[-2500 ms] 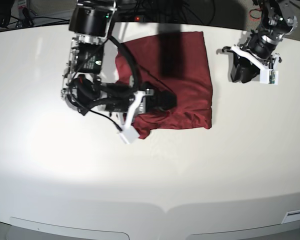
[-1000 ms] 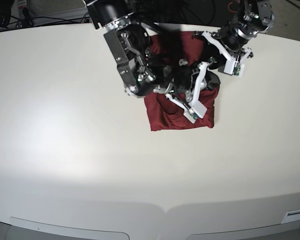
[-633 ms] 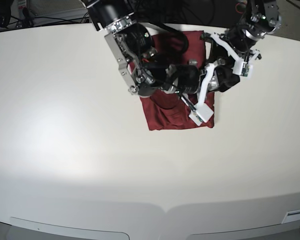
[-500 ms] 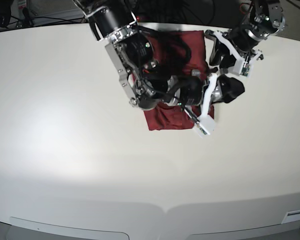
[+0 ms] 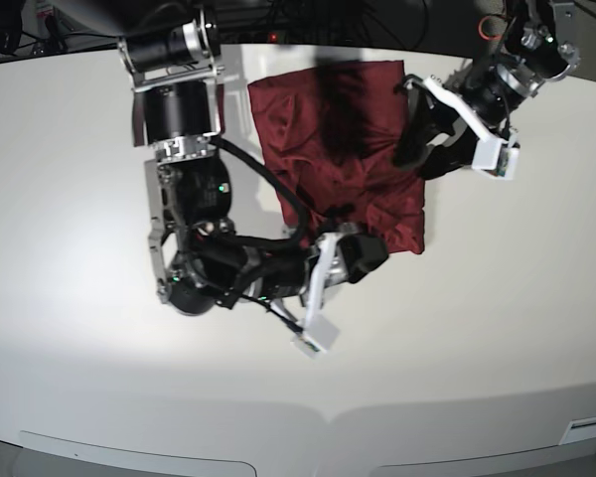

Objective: Fold the T-shirt properly
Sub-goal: 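Open both grippers and withdraw them from the folded shirt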

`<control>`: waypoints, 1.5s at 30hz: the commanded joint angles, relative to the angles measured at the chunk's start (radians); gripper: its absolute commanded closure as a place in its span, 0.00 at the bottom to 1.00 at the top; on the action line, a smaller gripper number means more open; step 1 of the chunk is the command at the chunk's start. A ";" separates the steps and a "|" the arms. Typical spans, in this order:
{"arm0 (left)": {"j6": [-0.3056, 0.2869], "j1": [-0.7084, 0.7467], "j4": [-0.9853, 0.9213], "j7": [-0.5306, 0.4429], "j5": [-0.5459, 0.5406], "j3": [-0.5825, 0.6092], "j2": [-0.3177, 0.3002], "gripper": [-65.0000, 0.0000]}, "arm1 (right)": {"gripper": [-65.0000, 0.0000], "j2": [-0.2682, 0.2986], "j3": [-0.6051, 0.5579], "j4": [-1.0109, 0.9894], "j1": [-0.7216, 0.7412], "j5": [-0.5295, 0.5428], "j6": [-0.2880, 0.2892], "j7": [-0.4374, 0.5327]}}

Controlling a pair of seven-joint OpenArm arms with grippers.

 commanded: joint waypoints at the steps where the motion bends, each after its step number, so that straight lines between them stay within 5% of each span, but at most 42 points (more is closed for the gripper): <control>1: -0.010 -0.006 0.020 -0.026 -0.014 0.029 0.002 0.60 | 0.69 0.029 0.012 0.017 0.024 0.014 0.008 0.015; 5: 0.004 -0.032 0.020 -0.037 0.116 0.167 0.003 0.58 | 0.69 0.166 0.021 0.017 0.012 0.007 0.008 0.002; 9: 0.126 -0.065 0.020 -0.072 0.246 0.289 0.005 0.58 | 0.69 0.299 0.021 0.016 0.001 0.008 0.008 -0.026; 16: 0.225 -0.088 0.016 -0.114 0.455 0.390 0.005 0.58 | 0.69 0.425 0.021 0.016 -0.006 0.008 0.008 -0.029; 20: 0.280 -0.088 0.016 -0.117 0.530 0.439 0.005 0.58 | 0.69 0.442 0.023 0.016 -0.006 0.009 0.008 -0.029; 34: 0.296 -0.105 -0.103 -0.123 0.602 0.443 0.005 0.59 | 0.69 0.441 0.023 0.016 -0.006 0.013 0.008 -0.024; 37: 0.295 -0.111 -0.103 -0.123 0.574 0.443 0.005 0.71 | 0.69 0.441 0.023 0.017 -0.006 0.012 0.008 -0.022; 40: 0.295 -0.113 -0.103 -0.123 0.551 0.443 0.005 1.00 | 0.69 0.441 0.023 0.017 -0.006 0.013 0.008 -0.021; 45: 0.295 -0.109 -0.091 -0.080 0.550 0.443 0.004 1.00 | 0.69 0.441 0.023 0.017 -0.006 0.012 0.008 -0.014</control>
